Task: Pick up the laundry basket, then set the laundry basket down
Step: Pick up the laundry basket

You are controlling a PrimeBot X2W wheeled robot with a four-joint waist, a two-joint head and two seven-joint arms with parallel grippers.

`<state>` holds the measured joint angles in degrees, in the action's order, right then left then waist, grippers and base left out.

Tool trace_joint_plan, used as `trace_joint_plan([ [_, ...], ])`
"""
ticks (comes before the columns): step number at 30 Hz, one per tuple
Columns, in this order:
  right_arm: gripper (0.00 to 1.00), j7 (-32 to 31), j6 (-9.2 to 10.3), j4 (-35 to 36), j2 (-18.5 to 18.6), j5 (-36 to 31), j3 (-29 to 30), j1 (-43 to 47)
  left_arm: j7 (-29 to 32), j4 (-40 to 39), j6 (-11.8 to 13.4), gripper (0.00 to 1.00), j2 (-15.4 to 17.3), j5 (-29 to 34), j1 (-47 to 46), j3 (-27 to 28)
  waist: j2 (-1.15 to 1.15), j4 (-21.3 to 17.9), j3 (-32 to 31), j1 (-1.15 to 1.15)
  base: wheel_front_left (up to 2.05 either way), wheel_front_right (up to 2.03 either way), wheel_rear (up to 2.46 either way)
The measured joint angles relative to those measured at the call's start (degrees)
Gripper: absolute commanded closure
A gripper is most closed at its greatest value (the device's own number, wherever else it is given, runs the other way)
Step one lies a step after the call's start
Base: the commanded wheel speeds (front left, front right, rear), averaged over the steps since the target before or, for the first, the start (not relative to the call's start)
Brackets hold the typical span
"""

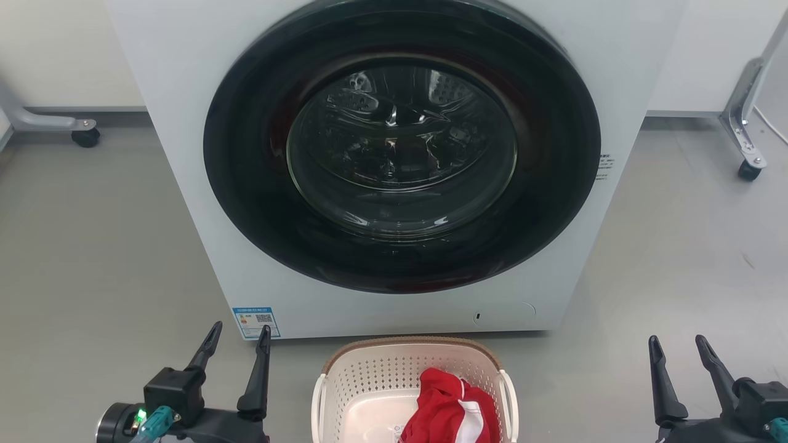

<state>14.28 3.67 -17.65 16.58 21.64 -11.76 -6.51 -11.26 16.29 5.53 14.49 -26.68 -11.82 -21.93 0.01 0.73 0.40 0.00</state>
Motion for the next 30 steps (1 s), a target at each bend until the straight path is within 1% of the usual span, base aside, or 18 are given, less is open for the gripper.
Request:
trace_joint_plan([
  [8, 0.00, 0.00, 0.11, 0.00, -0.03, 0.16, 0.15, -0.03, 0.62, -0.16, 0.01, 0.00, 0.01, -0.53, -0.05, 0.58, 0.00, -0.05, 2.02, 0.00, 0.00, 0.00, 0.00],
  [16, 0.00, -0.03, 0.10, -0.20, -0.15, 0.58, 0.14, -1.96, 1.71, -0.21, 0.00, 0.00, -0.16, -1.00, -1.44, 0.55, 0.00, -0.24, 5.69, 0.00, 0.00, 0.00, 0.00],
  [30, 0.00, -0.68, -0.21, -0.75, -0.77, 0.68, -0.47, -8.09, 3.38, 0.37, -0.09, 0.00, -0.96, -1.87, -6.56, 0.83, 0.00, -0.60, 16.31, 0.01, 0.00, 0.00, 0.00],
])
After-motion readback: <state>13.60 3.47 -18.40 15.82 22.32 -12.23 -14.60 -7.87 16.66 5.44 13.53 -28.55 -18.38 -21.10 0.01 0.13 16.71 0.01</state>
